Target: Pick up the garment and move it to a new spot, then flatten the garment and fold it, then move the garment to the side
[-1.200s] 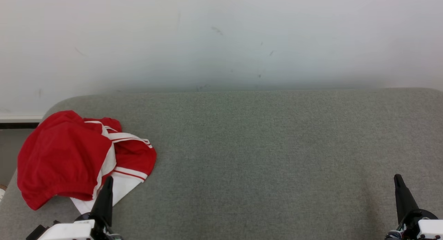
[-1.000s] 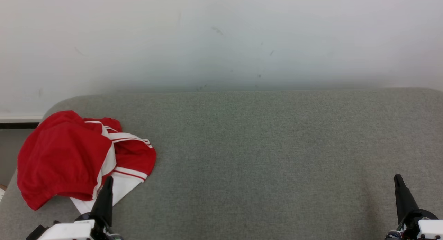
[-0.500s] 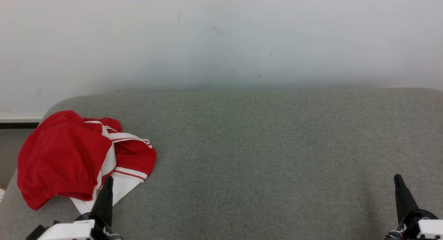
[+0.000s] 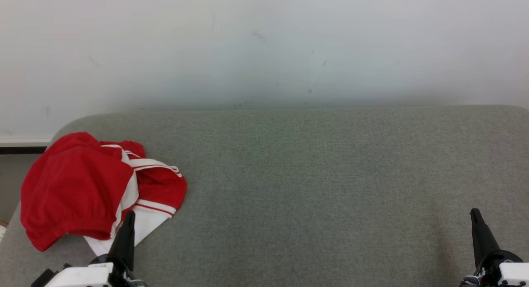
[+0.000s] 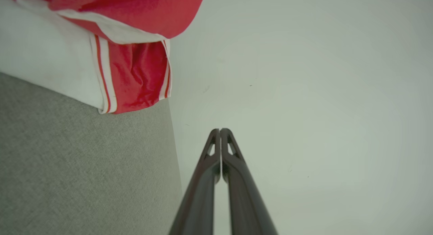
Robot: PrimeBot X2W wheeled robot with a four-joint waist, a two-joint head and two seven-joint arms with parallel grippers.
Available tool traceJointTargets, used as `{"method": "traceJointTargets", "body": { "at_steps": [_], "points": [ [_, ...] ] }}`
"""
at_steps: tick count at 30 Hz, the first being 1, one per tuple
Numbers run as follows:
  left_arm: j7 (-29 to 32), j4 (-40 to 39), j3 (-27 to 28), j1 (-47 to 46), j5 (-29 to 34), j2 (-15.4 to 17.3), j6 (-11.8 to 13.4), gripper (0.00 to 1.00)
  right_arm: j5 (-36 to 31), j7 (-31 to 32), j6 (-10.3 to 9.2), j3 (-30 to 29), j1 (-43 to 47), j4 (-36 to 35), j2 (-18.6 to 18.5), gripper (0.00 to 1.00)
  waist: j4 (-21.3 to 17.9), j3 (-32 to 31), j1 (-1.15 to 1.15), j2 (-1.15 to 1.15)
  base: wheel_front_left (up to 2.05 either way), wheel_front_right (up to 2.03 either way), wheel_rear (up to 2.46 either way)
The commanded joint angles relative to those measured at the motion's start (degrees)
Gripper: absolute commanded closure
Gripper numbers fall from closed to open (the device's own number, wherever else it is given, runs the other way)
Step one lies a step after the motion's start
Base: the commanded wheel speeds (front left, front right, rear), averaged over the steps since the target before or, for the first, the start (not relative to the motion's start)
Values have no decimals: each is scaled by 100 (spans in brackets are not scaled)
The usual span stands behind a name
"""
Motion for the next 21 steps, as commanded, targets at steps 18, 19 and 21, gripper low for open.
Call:
{"method": "traceJointTargets", "body": {
  "at_steps": [18, 19, 21],
  "points": [
    [16, -2, 9, -41, -85, 39, -26, 100, 13, 12, -12, -12, -72, 15, -14, 100, 0, 0, 0, 0, 0, 0, 0],
    [16, -2, 9, -41, -85, 39, -26, 100, 13, 12, -11, -12, -72, 15, -14, 100, 0, 0, 0, 0, 0, 0, 0],
    [16, -2, 9, -41, -85, 39, -26, 100, 13, 12, -11, -12, -72, 15, -14, 100, 0, 0, 0, 0, 0, 0, 0]
  ]
}}
